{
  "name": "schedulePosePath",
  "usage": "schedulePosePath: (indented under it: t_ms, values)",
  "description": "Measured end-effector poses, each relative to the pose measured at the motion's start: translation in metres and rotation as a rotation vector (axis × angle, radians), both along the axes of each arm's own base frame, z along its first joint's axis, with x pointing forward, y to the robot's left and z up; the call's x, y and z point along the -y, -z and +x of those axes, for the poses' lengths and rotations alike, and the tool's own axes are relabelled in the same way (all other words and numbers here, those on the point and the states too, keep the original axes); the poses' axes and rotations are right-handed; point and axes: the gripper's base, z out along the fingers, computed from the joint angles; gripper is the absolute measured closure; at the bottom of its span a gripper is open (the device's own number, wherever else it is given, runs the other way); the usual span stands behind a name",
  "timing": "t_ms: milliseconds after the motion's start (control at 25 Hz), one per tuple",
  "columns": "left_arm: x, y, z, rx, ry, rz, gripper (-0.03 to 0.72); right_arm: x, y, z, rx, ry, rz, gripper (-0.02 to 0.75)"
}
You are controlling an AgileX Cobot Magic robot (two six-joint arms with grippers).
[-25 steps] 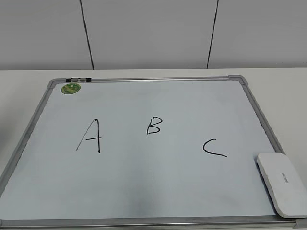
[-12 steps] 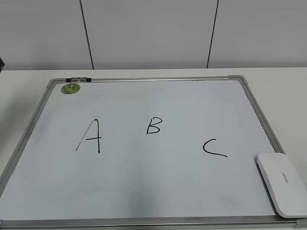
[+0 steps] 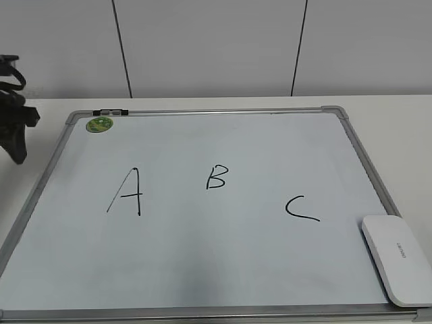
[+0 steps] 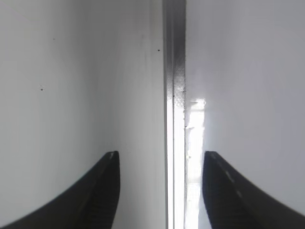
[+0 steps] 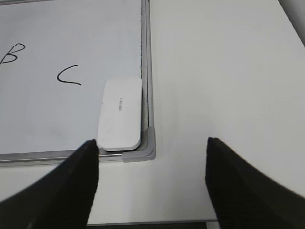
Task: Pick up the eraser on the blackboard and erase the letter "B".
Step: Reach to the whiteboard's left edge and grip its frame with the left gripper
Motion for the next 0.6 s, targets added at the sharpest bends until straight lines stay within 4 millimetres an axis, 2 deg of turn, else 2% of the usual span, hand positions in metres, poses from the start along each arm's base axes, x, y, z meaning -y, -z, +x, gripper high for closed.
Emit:
schedulePosePath:
  t_ms: [200, 400, 600]
  values:
    - [-0.002, 0.025, 0.008, -0.044, 0.003, -0.040, 0.290, 0.000, 0.000, 0.000, 0.000, 0.000, 0.000, 0.218]
    - [-0.012, 0.037, 0.013, -0.047, -0.008, -0.050, 0.290, 0.000, 0.000, 0.000, 0.000, 0.000, 0.000, 0.218]
    - [-0.013, 0.052, 0.021, -0.036, 0.000, -0.053, 0.320, 0.000, 0.000, 0.000, 0.000, 0.000, 0.000, 0.219]
